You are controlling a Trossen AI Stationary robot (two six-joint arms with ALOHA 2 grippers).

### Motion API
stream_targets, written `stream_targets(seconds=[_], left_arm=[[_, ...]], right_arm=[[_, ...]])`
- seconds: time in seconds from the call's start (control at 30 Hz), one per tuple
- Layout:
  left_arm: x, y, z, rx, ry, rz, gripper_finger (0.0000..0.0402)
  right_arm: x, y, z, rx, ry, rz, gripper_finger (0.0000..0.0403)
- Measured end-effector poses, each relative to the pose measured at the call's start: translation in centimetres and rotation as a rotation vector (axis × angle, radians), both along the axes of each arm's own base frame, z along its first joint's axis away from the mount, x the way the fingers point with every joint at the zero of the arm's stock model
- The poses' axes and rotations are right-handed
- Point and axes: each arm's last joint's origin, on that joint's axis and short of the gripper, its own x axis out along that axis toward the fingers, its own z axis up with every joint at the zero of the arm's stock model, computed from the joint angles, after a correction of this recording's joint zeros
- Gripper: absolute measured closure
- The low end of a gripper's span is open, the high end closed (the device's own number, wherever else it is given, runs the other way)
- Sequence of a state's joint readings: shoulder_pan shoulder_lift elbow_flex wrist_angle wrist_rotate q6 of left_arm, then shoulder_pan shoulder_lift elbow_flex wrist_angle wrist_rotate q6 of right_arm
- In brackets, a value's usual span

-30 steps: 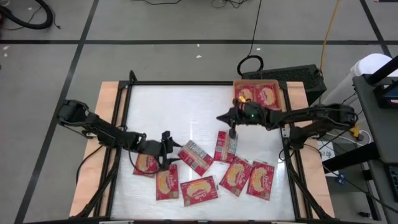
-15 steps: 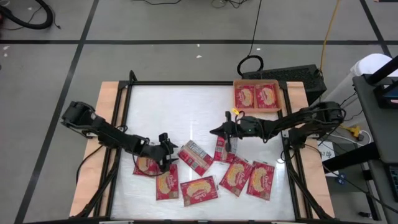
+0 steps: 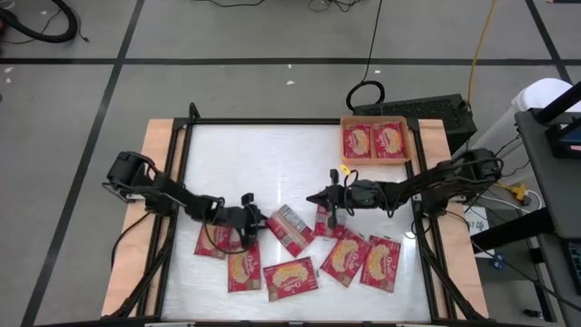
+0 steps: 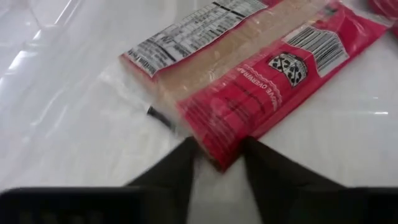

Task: Sort popcorn bags into baskets
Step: Put the red popcorn bag into the orange bin

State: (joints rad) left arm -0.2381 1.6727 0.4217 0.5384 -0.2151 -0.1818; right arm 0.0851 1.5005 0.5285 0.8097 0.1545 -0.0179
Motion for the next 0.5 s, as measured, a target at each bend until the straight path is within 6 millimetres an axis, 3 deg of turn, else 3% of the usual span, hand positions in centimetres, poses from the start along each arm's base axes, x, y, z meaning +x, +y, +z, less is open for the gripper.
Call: stream_targets(seconds=[0.1, 0.17, 0.5], left_arm=[[0.2, 0.7, 0.3, 0.013, -0.022, 0.011, 0.0357], [0.2, 1.3, 0.6, 0.025, -0.038, 0.043, 0.0389], [0.3, 4.7, 5.9, -0.109, -0.289, 0.243, 0.0397]], right_arm=[[-0.1, 1.0, 0.0, 0.006, 0.002, -0.013, 0.0403], [-0.3, 1.7, -0.2, 0.005, 0.018, -0.029, 0.0403], [-1.5, 5.3, -1.0, -0.083, 0.098, -0.074, 0.0394]])
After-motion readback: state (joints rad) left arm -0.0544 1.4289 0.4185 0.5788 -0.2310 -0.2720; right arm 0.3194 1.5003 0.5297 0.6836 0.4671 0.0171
